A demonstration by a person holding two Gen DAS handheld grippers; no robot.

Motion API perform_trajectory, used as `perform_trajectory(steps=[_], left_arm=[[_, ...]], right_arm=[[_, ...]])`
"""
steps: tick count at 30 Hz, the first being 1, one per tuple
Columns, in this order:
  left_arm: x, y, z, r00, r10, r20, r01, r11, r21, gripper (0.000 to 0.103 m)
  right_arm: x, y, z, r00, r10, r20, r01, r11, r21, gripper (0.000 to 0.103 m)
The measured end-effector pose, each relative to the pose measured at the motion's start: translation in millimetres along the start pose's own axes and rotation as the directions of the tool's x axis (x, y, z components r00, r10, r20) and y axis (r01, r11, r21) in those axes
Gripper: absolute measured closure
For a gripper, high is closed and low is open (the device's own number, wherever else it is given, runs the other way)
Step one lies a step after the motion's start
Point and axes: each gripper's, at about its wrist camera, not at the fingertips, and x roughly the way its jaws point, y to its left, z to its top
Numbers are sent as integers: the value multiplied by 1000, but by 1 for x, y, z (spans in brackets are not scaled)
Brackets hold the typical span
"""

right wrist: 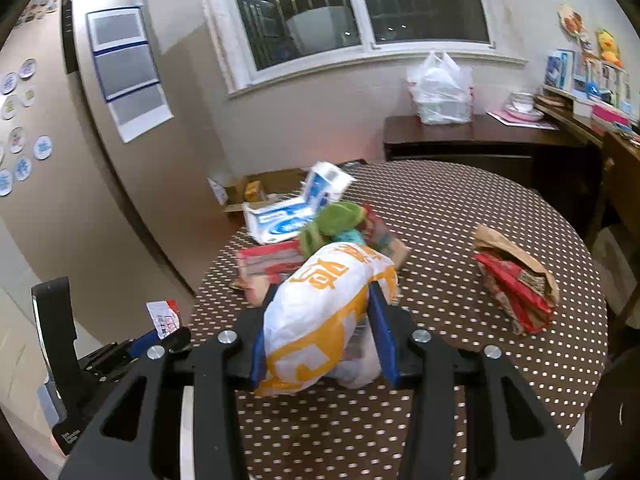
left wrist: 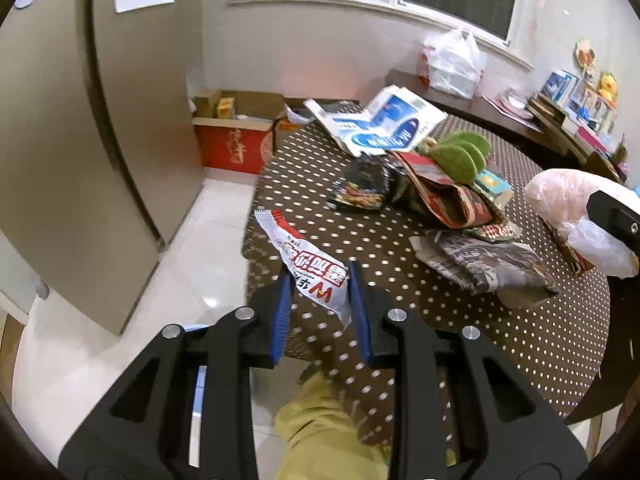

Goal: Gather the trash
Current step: 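Carry both items to the blue bin and open both grippers over it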

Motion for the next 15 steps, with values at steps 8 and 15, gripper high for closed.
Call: perform_trajectory(steps=[8,15], left_arm=[[-37,41,-11,995,86,40,-84,994,-67,76],[-53,85,-26,986,165,23,-160,977,-141,75]], right_arm=[[0,57,-6,991,136,-20,-137,988,-73,60],[11,115,-18,965,248,-84,-258,955,-143,60]])
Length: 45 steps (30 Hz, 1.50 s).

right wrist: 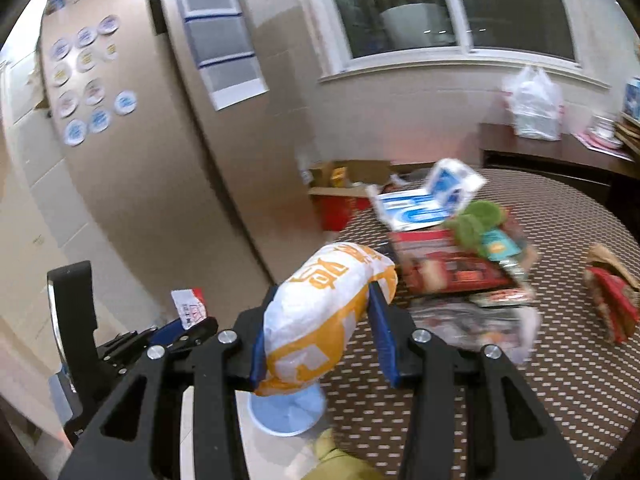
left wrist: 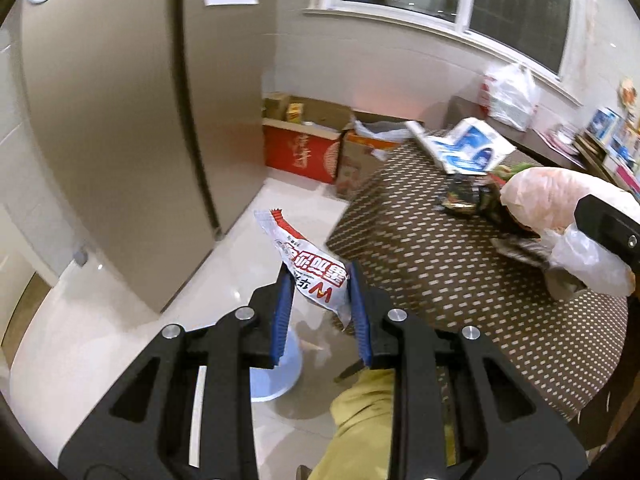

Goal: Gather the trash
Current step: 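Carry both items to the blue bin and open both grippers over it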

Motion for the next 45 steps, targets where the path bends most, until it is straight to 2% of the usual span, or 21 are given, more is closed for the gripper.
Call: perform_trajectory(steps=[6,11,12,13,14,15,23,29,30,32,33,35,40,45], left_arm=[[10,37,-11,998,39,-54,-42,998,-57,75],[31,57,-20,991,70,-110,-78,994,-72,74],[37,59,-22,990,82,-118,-89,994,-62,70],[41,62,-23,988,94,-121,-101,993,-56,49],[45,64,-23,987,107,-119,-114,992,-51,39],[49,68,-24,986,122,-113,-128,991,-46,37],[61,104,-36,974,149,-171,-171,977,-126,37],[52,130,-51,962,199,-189,-231,959,-166,37],[50,136,-54,960,203,-192,-237,955,-177,37],[46,143,-56,958,211,-195,-248,949,-193,37],[44,147,-58,956,217,-195,-256,946,-200,37],[39,151,-60,954,227,-194,-267,940,-211,37],[35,159,-63,947,250,-204,-295,926,-235,37],[33,158,-63,948,244,-205,-290,928,-235,37]], right_arm=[[34,39,-8,993,81,-80,-85,995,-51,60],[62,57,-14,982,109,-151,-120,991,-66,60],[66,60,-16,981,109,-159,-121,990,-68,60],[70,61,-17,980,106,-168,-119,991,-69,60],[74,63,-18,979,102,-177,-116,991,-71,60],[80,65,-20,977,100,-190,-115,991,-73,60],[107,74,-34,962,82,-261,-110,989,-96,60],[143,102,-43,932,111,-346,-162,979,-123,60],[148,107,-43,927,127,-353,-182,975,-125,58],[163,118,-43,920,133,-370,-194,972,-133,42],[166,122,-43,922,114,-369,-175,975,-138,23],[172,127,-44,925,101,-366,-167,974,-156,21],[174,125,-51,914,101,-394,-173,973,-152,21],[162,125,-53,918,98,-384,-171,972,-162,21]])
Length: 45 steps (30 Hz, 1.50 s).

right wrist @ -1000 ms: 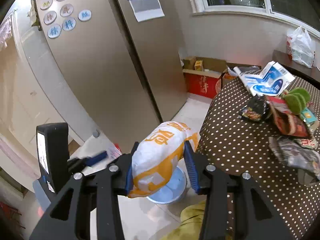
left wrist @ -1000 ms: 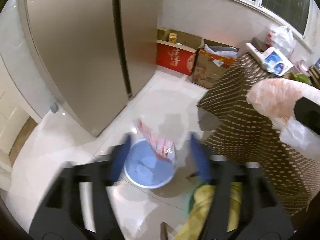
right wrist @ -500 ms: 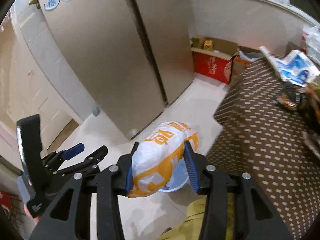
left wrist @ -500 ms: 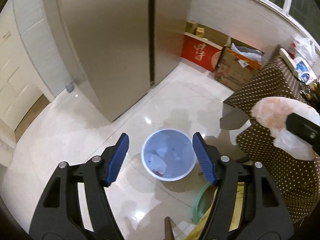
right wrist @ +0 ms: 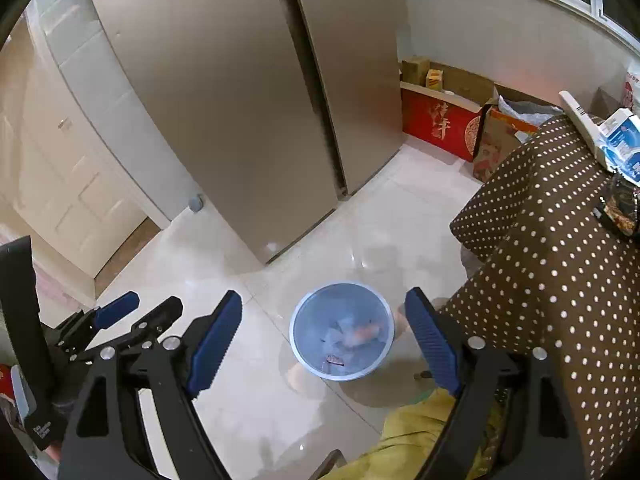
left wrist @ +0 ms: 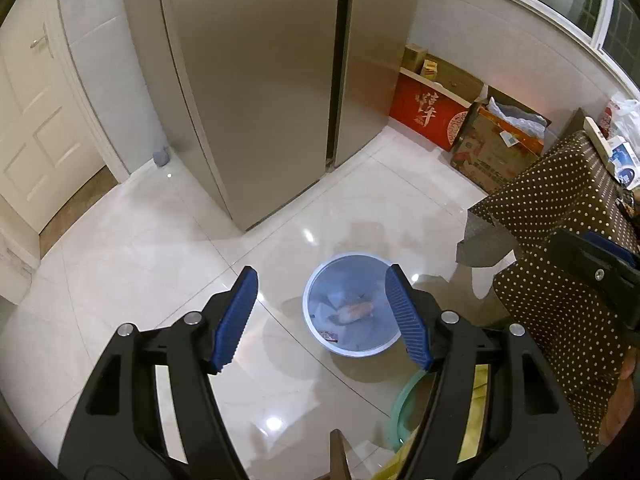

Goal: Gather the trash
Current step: 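Carry both items to the blue bin and open both grippers over it, then grasp the rolled newspaper with the right gripper while left holds a paper sheet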

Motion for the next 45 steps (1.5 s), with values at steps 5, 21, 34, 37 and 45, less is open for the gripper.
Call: perform_trajectory(steps=[5,21,34,37,45], left_arm=[[-11,-8,1,1000,-20,20,19,1000,16,37],[-47,-80,3,982,-176,71,163,974,158,37],[-75,-162,-16,944,-328,40,299,899,320,34],[-76,-179,-22,936,-351,15,325,882,342,34],[-79,-216,-34,921,-389,-27,366,837,407,30]], right_arm=[[-25,-2,-6,999,3,41,-2,1000,-2,21],[-132,-54,-24,963,-122,239,99,989,106,18],[-187,-129,-66,885,-374,278,323,922,212,13],[-188,-143,-77,883,-394,255,341,912,228,13],[-166,-173,-93,856,-480,194,440,872,214,13]])
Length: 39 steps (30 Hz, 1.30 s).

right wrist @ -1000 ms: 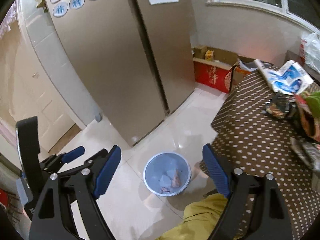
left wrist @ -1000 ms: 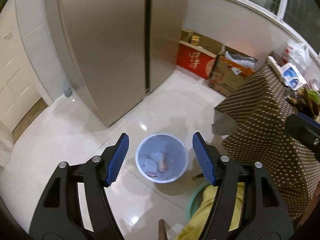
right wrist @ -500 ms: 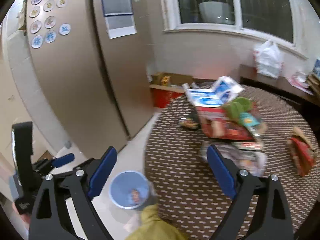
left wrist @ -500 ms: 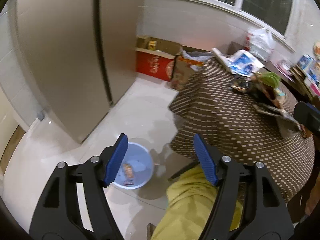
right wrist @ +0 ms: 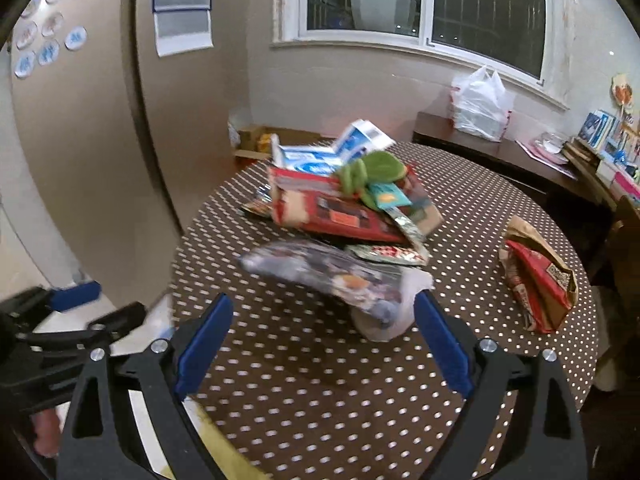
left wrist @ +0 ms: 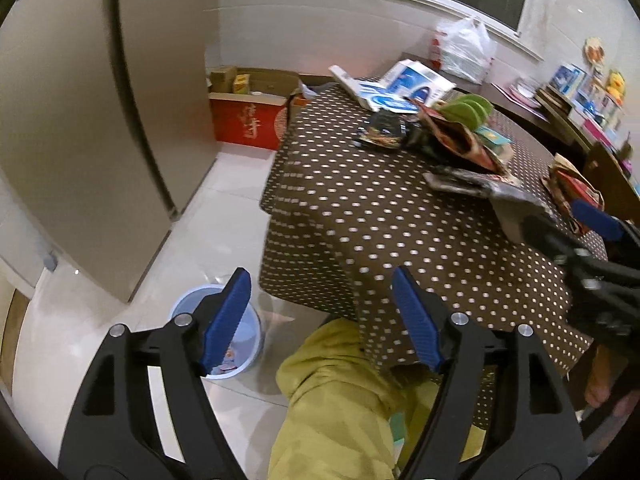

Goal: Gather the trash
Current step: 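Grasp the rolled newspaper with the right gripper while left holds a paper sheet, then grasp the red-and-tan paper bag with the left gripper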

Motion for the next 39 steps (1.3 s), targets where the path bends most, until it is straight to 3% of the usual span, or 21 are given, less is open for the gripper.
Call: perform_trajectory(steps=[5,8,10,11,12,13,20,26,31,36,39], left_arm=[[8,-15,3,1000,-8,-7,9,999,35,27],[15,-18,6,1000,-1,-14,1,999,47,24],[20,-16,8,999,-1,-32,3,999,42,24],[23,-15,9,999,-2,-41,3,999,36,24],[24,-13,10,999,-3,-44,5,999,33,24],[25,-13,10,999,-6,-45,8,999,31,24],[23,-30,19,998,-57,-34,58,997,54,25],[15,-64,25,991,-129,-23,130,985,116,25],[7,-103,28,974,-227,-27,228,959,166,21],[5,-147,31,953,-300,-42,302,926,228,20],[7,-177,34,937,-346,-56,348,899,266,20]], right_arm=[[34,-5,1,997,-71,-37,69,997,-47,13],[50,-6,5,996,-91,-5,90,993,-80,14],[61,-6,7,993,-117,-15,115,987,-116,40],[61,-6,8,990,-143,-8,141,982,-122,48],[61,-9,9,987,-160,-2,158,979,-126,65],[60,-14,9,990,-142,1,141,983,-117,70],[22,-47,1,998,-48,38,47,998,36,79],[-25,-83,-10,995,-13,100,-10,976,218,88],[-71,-117,-23,983,-35,179,-27,943,331,88],[-112,-155,-42,959,-146,243,28,902,431,88],[-118,-183,-53,944,-232,235,92,869,486,88]])
